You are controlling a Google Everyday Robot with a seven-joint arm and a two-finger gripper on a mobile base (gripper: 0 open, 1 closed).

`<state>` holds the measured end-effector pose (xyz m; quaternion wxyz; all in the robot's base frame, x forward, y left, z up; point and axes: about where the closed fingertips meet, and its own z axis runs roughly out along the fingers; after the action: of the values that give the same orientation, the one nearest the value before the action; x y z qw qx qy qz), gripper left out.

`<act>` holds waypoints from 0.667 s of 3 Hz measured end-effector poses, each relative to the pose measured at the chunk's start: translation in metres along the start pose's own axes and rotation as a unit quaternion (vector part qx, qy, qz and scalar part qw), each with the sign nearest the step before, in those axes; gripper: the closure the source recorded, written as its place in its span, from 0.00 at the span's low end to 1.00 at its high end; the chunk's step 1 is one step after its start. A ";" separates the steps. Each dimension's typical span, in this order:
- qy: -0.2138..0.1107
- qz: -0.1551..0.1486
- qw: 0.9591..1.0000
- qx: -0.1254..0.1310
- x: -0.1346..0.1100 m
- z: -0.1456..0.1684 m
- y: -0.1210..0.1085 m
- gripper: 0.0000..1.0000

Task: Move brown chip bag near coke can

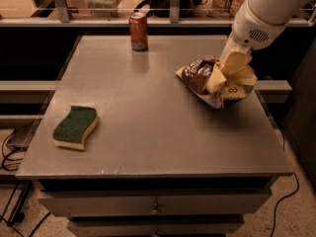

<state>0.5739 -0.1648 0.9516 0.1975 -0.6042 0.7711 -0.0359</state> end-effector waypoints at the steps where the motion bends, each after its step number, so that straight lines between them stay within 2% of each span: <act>1: -0.040 -0.001 0.999 0.026 -0.029 -0.005 -0.037 1.00; 2: -0.083 0.001 0.996 0.044 -0.061 0.000 -0.073 1.00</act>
Offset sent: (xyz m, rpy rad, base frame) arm 0.1336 0.0606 0.0604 0.2344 -0.2008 0.0349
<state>0.6525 -0.1271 0.9893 0.2869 -0.5953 0.7503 -0.0191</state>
